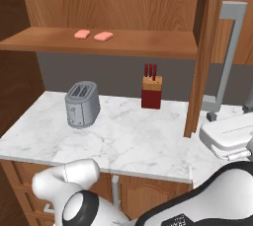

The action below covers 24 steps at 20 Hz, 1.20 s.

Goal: Pick up the bar soap and bar soap from the sink, and place them back in the cabinet, and close the cabinet doors.

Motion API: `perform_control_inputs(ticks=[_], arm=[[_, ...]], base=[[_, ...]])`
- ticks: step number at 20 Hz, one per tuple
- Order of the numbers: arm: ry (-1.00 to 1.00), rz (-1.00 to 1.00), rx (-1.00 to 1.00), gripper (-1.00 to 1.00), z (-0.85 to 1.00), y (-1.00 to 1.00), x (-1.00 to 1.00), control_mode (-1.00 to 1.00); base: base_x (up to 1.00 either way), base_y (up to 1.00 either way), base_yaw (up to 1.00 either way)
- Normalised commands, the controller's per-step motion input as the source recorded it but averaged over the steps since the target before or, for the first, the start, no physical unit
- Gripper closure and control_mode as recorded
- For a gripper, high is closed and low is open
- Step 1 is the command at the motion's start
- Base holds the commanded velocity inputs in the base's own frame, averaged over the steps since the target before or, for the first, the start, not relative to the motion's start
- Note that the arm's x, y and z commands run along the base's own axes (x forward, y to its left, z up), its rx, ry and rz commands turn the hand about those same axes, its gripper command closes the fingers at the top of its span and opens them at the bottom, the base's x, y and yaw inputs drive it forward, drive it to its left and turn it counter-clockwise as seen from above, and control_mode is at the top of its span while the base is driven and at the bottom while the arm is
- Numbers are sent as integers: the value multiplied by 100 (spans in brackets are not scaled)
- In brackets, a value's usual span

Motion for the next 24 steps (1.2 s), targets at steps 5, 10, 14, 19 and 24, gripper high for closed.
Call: perform_control_inputs(ticks=[5, 10, 14, 19, 24], arm=[[-5, 9, 0, -100, 0, 0, 18, -100], [-4, 12, 2, -100, -1, 0, 19, -100], [-2, 14, 1, -100, -5, 6, 16, -100], [-2, 14, 1, -100, -6, 6, 15, -100], [-1, 13, 0, -100, -3, 19, 26, -100]], base=[[0, 0, 0], [0, 0, 0], [0, 0, 0], [0, 0, 0], [0, 0, 0]])
